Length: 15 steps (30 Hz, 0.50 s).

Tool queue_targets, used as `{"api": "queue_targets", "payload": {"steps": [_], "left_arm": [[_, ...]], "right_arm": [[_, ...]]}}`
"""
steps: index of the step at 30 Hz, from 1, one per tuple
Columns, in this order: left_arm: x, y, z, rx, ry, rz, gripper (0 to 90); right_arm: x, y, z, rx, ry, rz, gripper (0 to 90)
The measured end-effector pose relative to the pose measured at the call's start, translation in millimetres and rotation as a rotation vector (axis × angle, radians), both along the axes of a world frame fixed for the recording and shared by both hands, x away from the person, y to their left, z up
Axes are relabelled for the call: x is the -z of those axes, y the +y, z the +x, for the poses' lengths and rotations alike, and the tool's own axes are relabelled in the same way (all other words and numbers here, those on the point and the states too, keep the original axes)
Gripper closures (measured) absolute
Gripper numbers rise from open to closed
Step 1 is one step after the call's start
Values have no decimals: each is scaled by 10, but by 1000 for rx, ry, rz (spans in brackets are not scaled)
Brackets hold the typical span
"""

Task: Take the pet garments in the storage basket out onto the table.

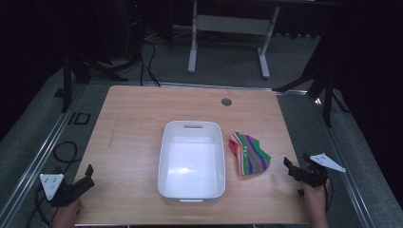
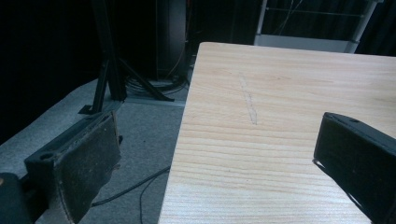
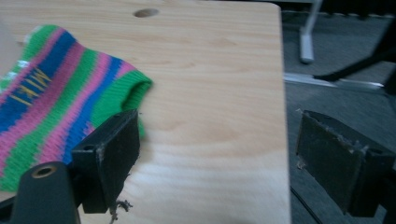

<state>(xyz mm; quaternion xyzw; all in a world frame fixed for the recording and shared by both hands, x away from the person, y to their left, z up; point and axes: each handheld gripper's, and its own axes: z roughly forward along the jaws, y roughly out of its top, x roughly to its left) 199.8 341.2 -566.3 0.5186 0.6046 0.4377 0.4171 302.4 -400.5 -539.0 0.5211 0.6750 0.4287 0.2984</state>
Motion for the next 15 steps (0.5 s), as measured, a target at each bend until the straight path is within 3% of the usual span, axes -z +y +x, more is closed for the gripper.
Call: {"api": "queue_targets", "payload": {"steps": [6, 15], "left_arm": [[0, 0, 0, 0, 1, 1, 10], [0, 2, 2, -1, -1, -3, 10]], "right_arm": [[77, -35, -147, 76, -37, 4, 141], [141, -27, -250, 111, -58, 4, 142]]}}
